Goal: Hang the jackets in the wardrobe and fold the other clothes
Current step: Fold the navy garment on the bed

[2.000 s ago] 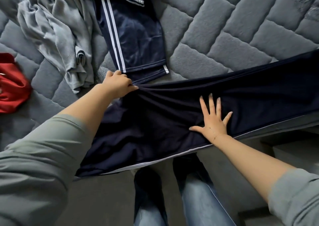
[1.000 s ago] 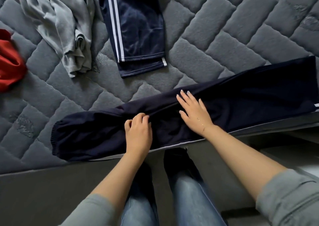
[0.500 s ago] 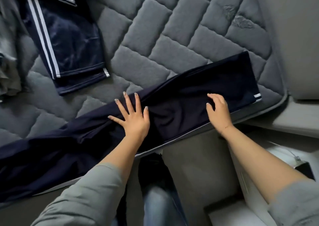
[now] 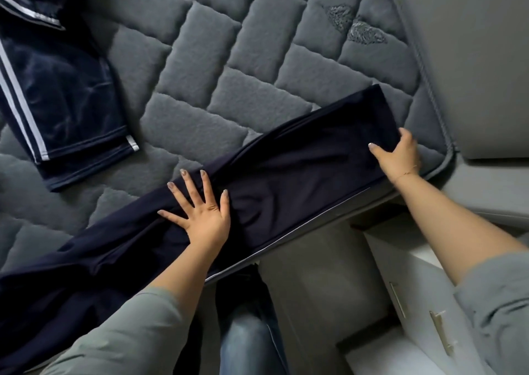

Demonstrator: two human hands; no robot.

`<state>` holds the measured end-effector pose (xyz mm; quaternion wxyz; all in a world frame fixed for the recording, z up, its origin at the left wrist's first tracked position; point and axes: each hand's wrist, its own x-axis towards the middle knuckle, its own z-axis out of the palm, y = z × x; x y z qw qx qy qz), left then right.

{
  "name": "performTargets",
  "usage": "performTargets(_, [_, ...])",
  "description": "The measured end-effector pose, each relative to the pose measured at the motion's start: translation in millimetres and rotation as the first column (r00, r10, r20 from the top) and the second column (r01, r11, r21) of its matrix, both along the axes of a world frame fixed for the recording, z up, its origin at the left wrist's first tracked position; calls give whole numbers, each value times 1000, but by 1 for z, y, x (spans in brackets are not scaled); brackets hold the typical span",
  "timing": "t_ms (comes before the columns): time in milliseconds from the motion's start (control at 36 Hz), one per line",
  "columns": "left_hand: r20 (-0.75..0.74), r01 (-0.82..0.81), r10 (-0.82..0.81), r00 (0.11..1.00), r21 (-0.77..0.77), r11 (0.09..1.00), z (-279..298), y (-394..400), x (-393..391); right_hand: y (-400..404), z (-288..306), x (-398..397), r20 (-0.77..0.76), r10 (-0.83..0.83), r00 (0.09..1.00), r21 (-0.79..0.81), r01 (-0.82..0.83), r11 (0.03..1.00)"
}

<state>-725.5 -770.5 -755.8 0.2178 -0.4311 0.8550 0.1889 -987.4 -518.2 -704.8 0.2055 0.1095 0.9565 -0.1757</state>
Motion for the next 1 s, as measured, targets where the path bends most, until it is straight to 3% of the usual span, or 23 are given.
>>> performTargets(111, [5,4,-4,1000,27,1000,5,-4,0,-12,8,2,54,-134,989,-227,143,963])
performTargets(222, [-10,58,-58,998,32,998,19,-19,16,-43,29,28,74,-111,991,-398,132,908])
performTargets(306, [14,-86,86,996,-16,996,33,-34,48,-77,50,67,112,-173,979,-505,206,838])
performTargets(389, [-19,-160,160,987,-9,987,46,-53,90,-113,69,113,70,-111,991,-585,131,800])
performTargets(500, [-262,-76,122,957,177,981,57,-78,132,-166,87,180,141,5,990,-715,98,692])
performTargets(583, [-414,-135,281,866,348,928,70,-96,153,-205,87,232,235,180,955,-726,49,686])
performTargets(667, [-367,-270,536,760,572,775,84,-116,163,-239,78,279,296,398,868,-689,-94,719])
performTargets(750, [-94,-412,792,603,814,410,93,-130,162,-259,60,314,402,630,664,-624,-305,719])
performTargets(778, [-19,-440,823,568,838,323,93,-132,161,-262,54,322,443,680,585,-623,-345,702])
performTargets(806, [8,-453,821,571,837,306,91,-134,161,-264,50,328,462,708,533,-624,-372,687])
performTargets(833, [-12,-453,785,620,811,371,86,-135,161,-264,47,332,454,722,521,-619,-399,677])
performTargets(917, [-63,-356,476,877,582,731,72,-129,159,-255,44,331,335,694,638,-562,-456,690])
performTargets(1000, [-11,-278,308,951,401,873,68,-111,151,-235,43,321,255,546,798,-530,-357,769])
